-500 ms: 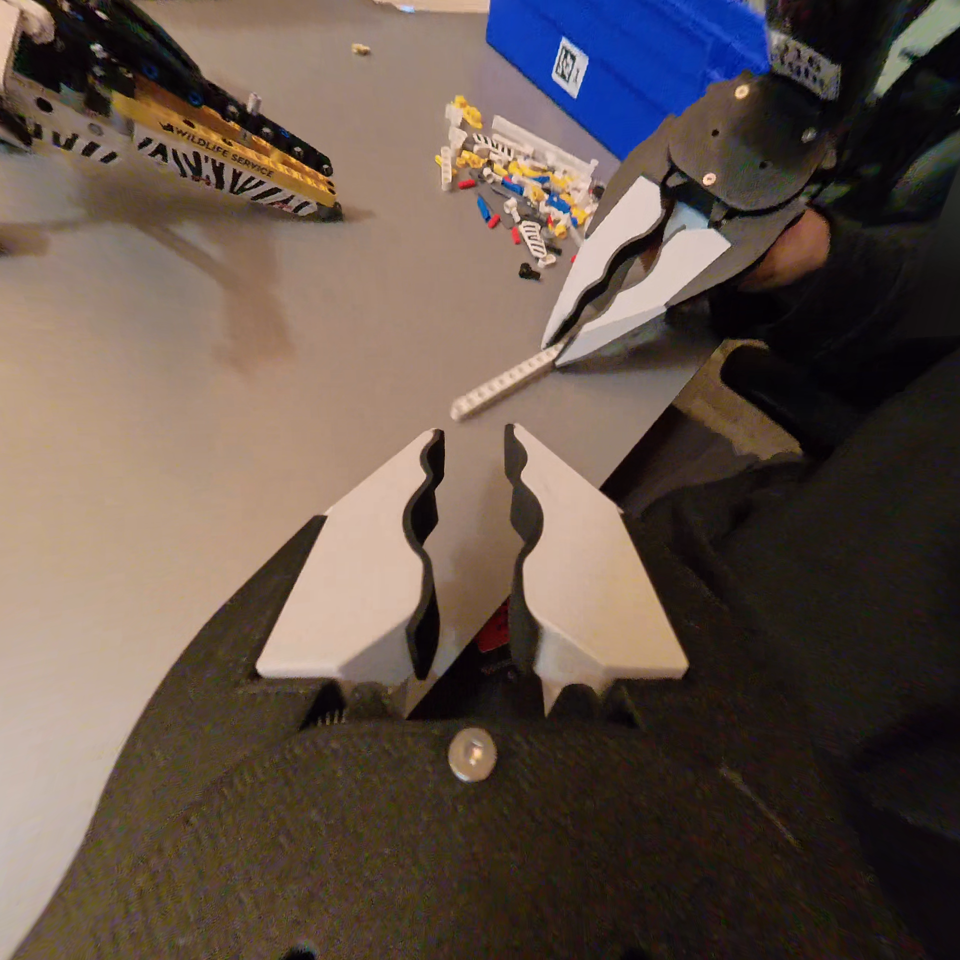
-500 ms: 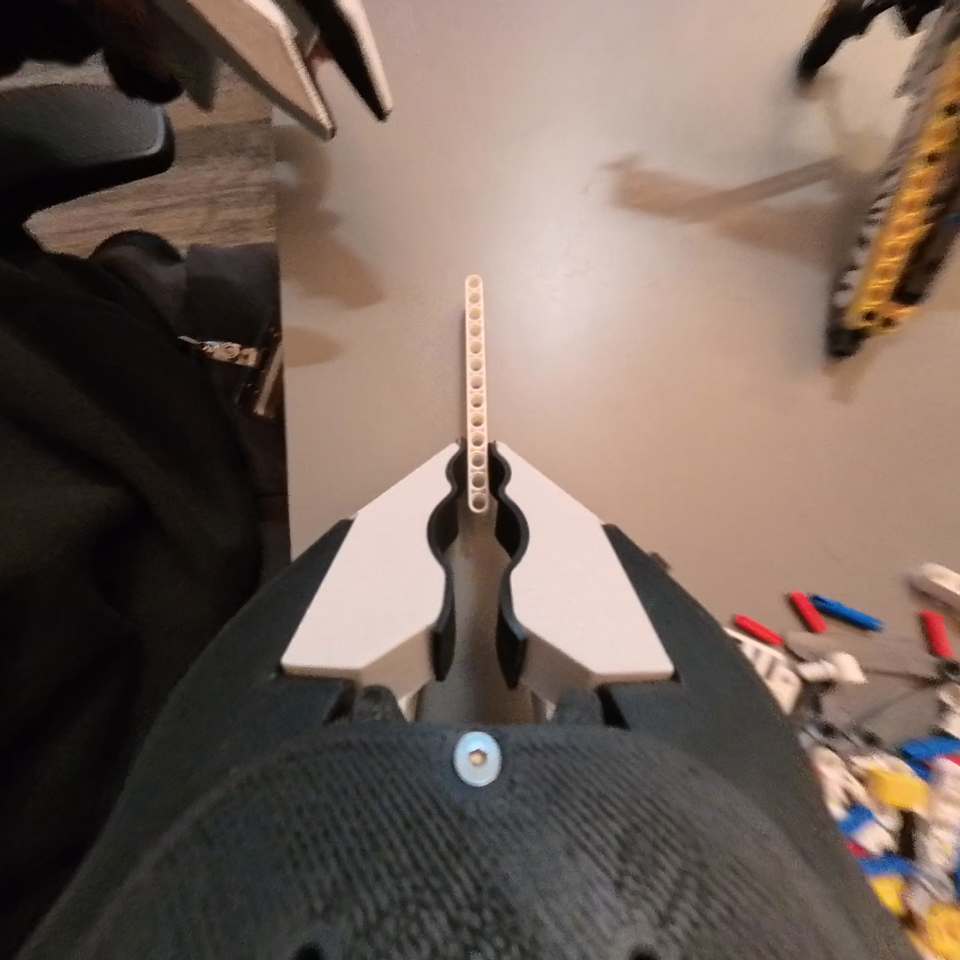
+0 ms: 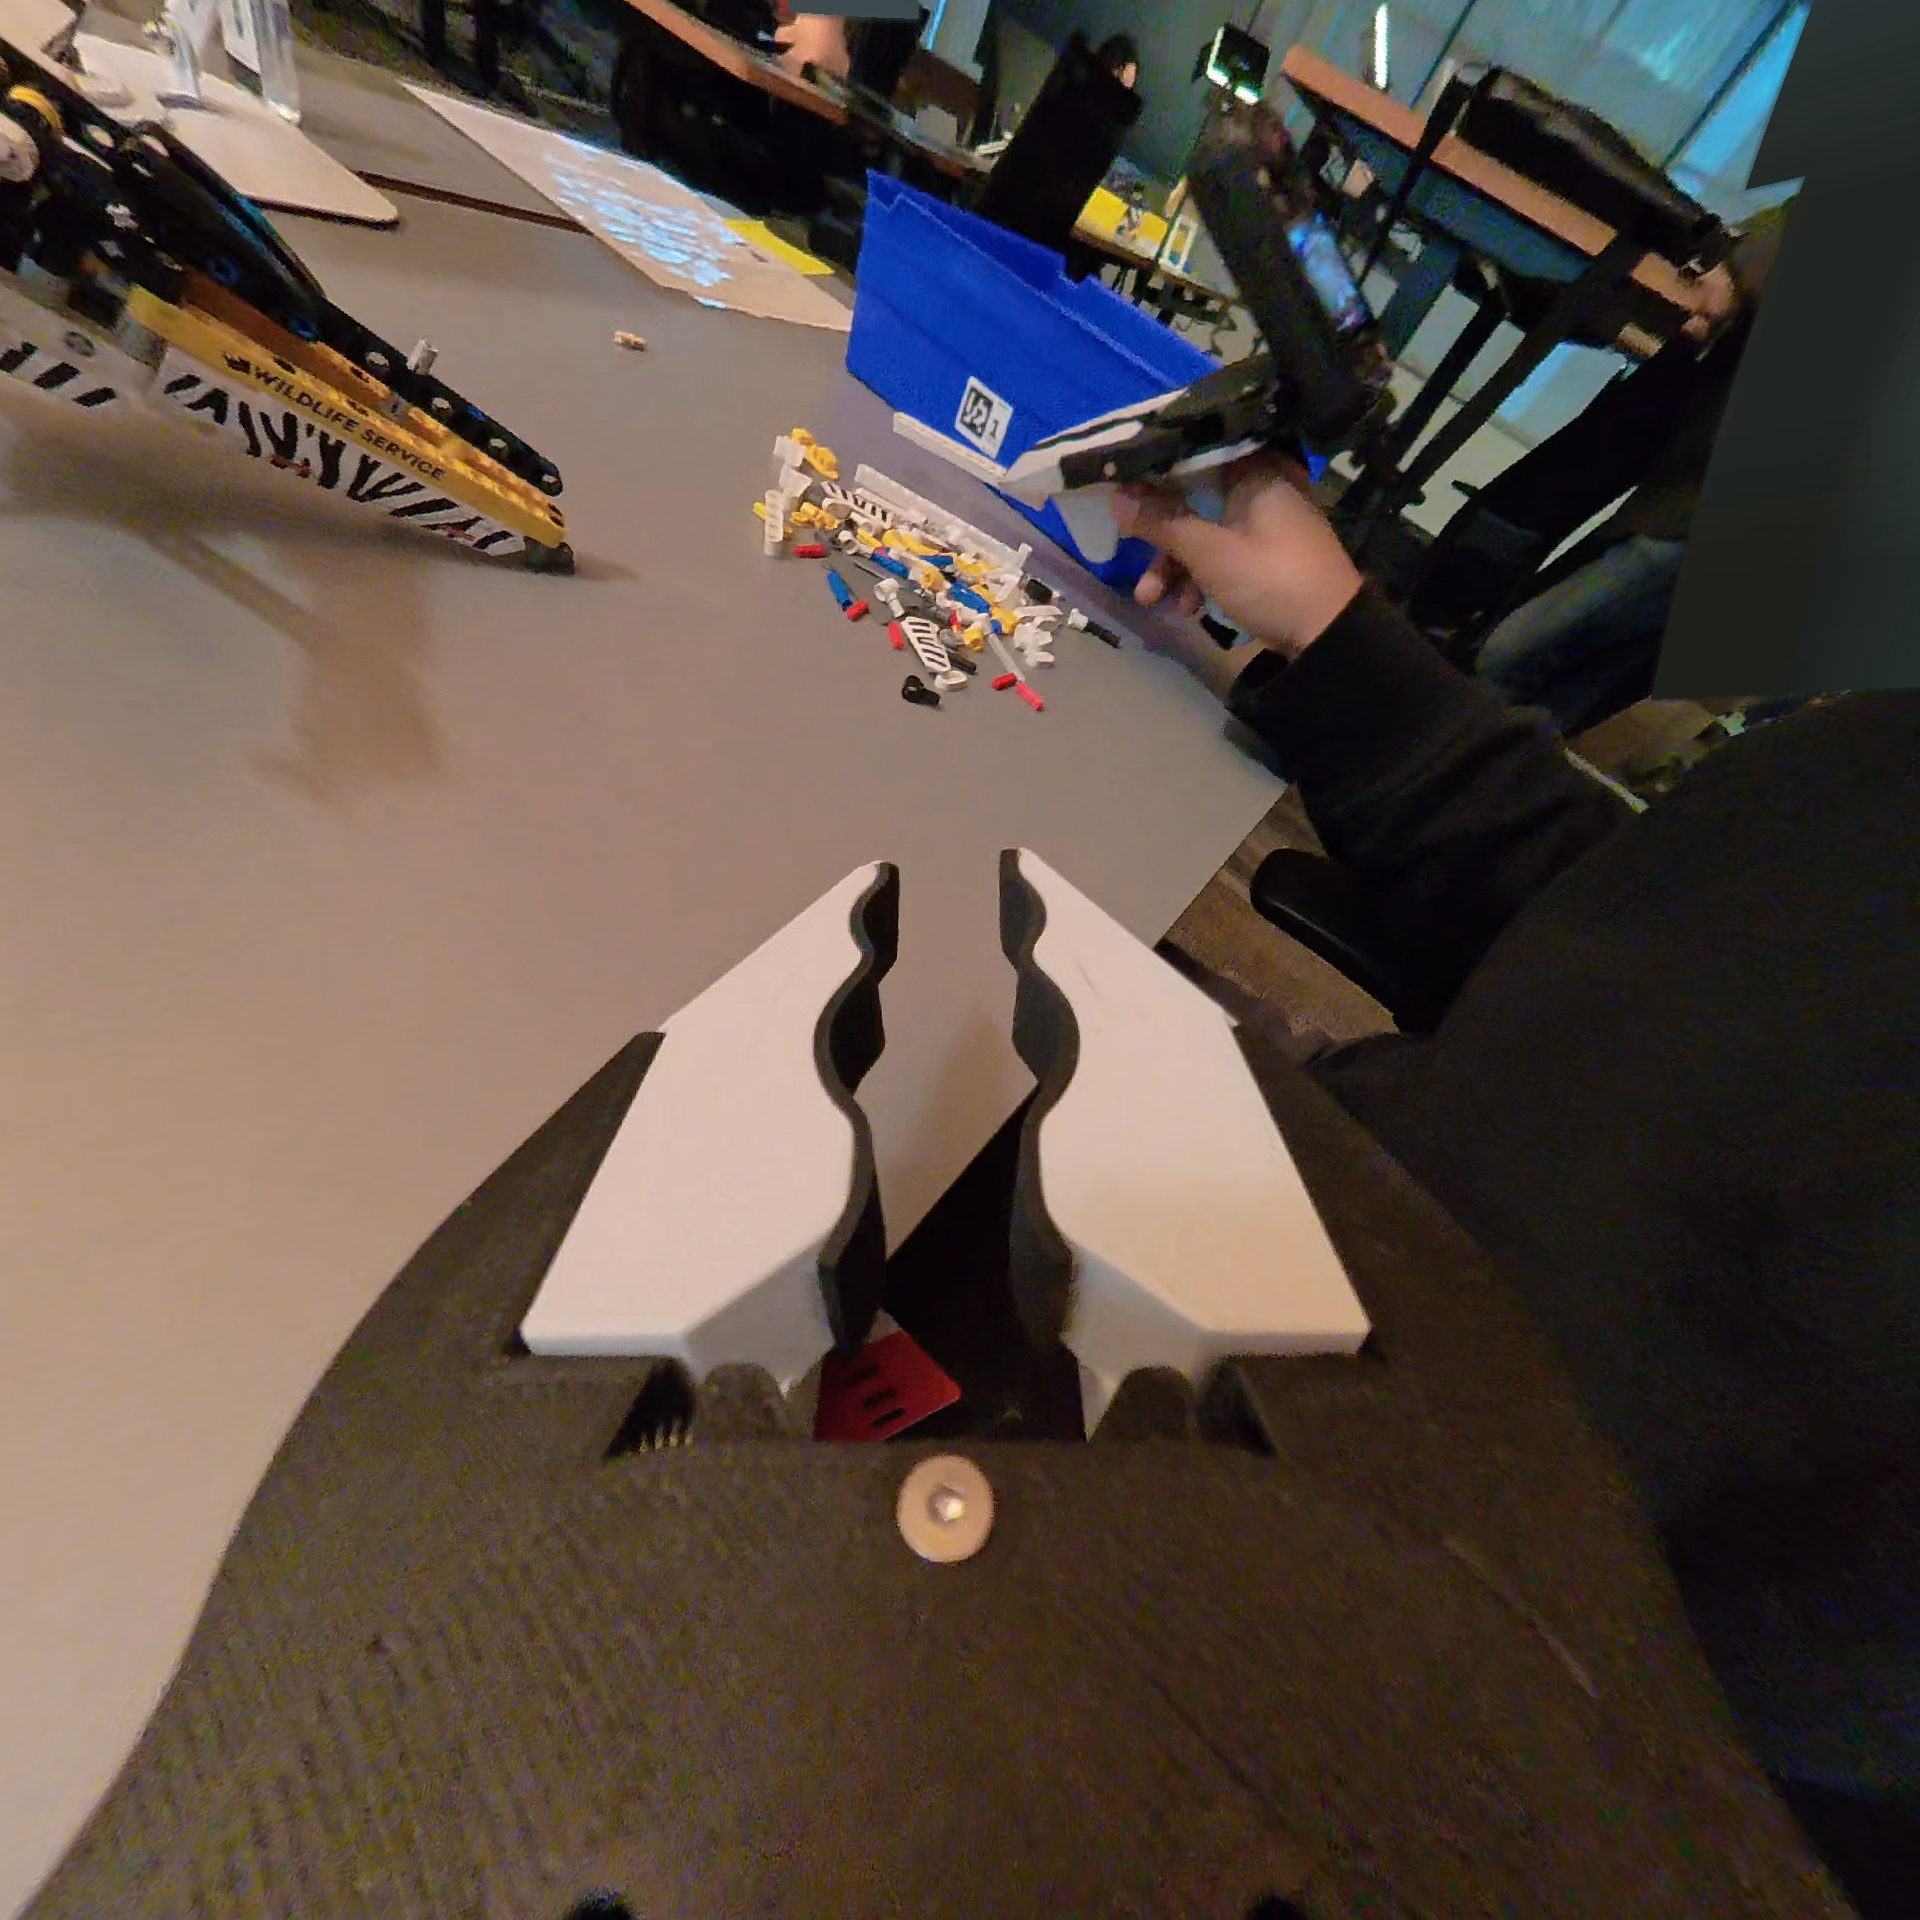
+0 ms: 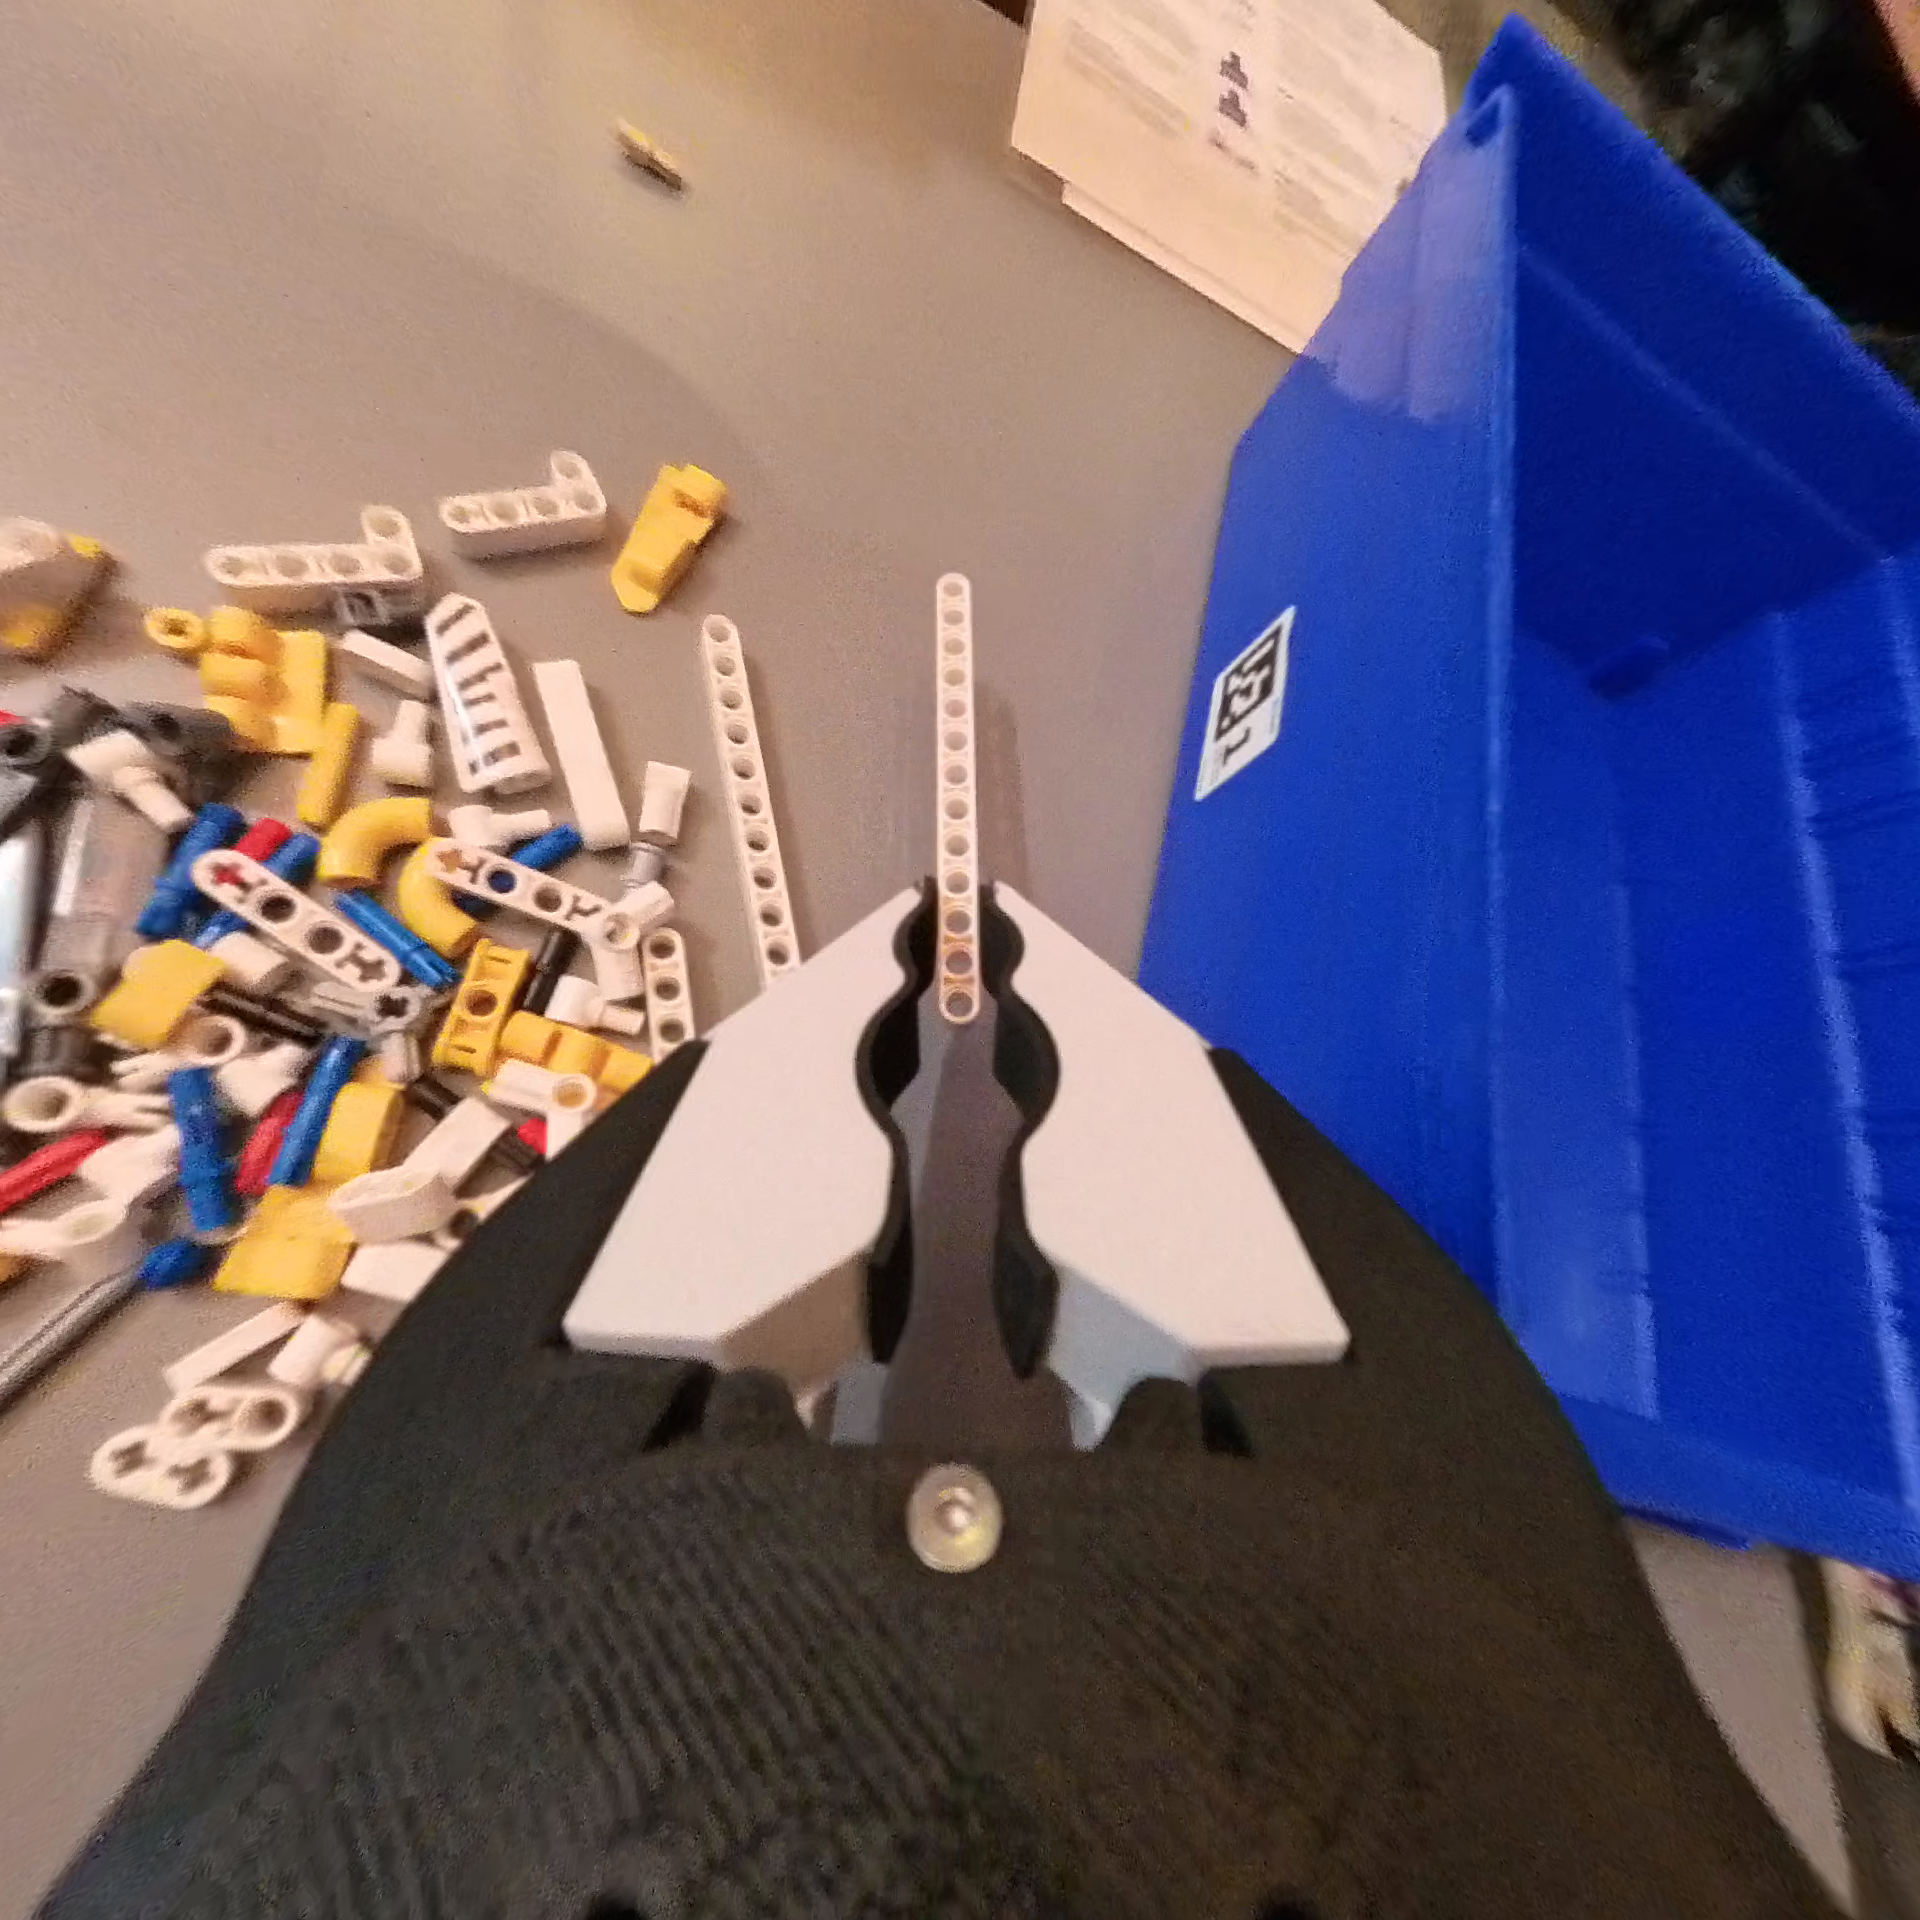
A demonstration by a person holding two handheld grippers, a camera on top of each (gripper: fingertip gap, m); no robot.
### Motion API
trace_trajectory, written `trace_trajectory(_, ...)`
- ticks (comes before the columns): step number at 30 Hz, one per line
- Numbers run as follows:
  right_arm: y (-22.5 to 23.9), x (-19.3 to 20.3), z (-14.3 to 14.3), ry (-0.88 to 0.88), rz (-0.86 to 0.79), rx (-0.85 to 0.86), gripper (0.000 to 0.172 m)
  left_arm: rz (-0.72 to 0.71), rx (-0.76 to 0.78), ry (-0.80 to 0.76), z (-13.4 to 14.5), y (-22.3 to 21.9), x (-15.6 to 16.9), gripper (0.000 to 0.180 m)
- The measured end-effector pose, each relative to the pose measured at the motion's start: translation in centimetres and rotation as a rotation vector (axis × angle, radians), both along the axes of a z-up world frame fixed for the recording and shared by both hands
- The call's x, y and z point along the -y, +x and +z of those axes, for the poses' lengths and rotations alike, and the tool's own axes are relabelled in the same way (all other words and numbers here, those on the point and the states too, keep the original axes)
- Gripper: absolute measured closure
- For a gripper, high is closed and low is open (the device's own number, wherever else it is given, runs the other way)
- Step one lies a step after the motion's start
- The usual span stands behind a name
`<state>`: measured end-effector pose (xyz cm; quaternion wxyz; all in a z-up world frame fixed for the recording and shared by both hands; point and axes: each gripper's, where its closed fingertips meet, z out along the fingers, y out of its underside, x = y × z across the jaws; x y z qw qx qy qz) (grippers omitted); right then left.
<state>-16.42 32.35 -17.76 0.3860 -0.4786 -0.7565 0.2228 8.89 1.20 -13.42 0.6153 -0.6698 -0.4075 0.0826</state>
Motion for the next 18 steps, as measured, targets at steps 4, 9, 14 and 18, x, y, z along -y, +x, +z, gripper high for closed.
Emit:
trace_trajectory(4,0.2,0.4,0.0,0.159,-0.007,-0.029,0.166,0.018,-0.005,-0.003,-0.2,-0.1,0.3,0.163)
trace_trajectory(9,0.4,1.2,0.9,0.128,0.01,-0.066,0.166,0.05,-0.04,-0.023,0.3,-0.3,0.8,0.164)
trace_trajectory(14,1.1,3.2,3.1,0.004,0.079,-0.113,0.154,0.069,-0.049,0.011,0.9,-1.1,0.6,0.164)
trace_trajectory(18,1.8,7.0,6.0,-0.159,0.218,-0.157,0.143,0.099,-0.074,0.046,2.1,-2.6,0.5,0.164)
